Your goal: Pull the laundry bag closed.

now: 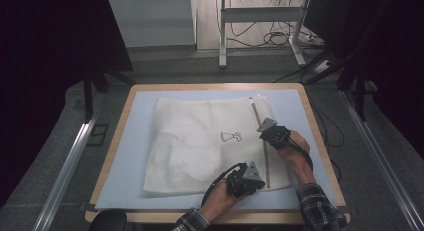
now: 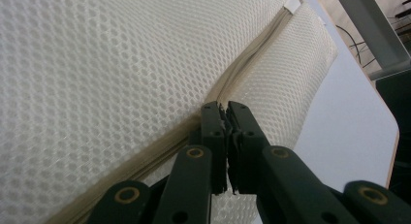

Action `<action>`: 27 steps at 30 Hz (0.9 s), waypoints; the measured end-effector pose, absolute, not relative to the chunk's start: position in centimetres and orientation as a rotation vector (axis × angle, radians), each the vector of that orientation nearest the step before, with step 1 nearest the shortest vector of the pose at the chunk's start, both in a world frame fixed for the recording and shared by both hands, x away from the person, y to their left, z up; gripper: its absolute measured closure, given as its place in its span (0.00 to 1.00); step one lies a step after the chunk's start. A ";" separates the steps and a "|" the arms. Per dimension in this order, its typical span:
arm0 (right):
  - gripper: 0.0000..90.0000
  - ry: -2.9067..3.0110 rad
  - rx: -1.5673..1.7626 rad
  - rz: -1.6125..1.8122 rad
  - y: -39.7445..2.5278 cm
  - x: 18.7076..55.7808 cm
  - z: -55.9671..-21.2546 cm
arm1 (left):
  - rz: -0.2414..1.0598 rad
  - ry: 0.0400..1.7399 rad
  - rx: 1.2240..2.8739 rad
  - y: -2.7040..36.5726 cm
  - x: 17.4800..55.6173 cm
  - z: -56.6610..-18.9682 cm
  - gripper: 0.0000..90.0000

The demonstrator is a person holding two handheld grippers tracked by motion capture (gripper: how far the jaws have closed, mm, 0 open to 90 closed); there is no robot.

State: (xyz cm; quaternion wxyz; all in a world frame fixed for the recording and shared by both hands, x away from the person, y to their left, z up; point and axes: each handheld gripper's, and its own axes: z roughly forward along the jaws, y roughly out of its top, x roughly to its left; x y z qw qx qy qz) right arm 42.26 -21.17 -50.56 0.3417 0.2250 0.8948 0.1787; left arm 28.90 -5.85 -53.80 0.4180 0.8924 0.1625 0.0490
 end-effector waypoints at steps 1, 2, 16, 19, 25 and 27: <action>0.95 2.326 0.591 0.468 -21.1 42.4 -50.6 | 0.123 0.407 2.239 -5.9 28.9 -53.8 1.00; 0.95 2.323 0.589 0.467 -21.1 42.5 -50.6 | 0.123 0.407 2.240 -5.8 28.9 -53.8 1.00; 0.95 2.327 0.596 0.466 -21.0 44.0 -50.5 | 0.120 0.408 2.239 -5.8 28.9 -53.8 1.00; 0.95 2.328 0.596 0.458 -20.9 44.3 -50.6 | 0.122 0.408 2.240 -5.8 28.9 -53.8 1.00; 0.95 2.326 0.611 0.460 -20.8 45.0 -50.6 | 0.123 0.408 2.239 -5.9 28.9 -53.8 1.00; 0.95 2.326 0.616 0.466 -20.8 45.3 -50.6 | 0.124 0.408 2.240 -5.9 28.9 -53.8 1.00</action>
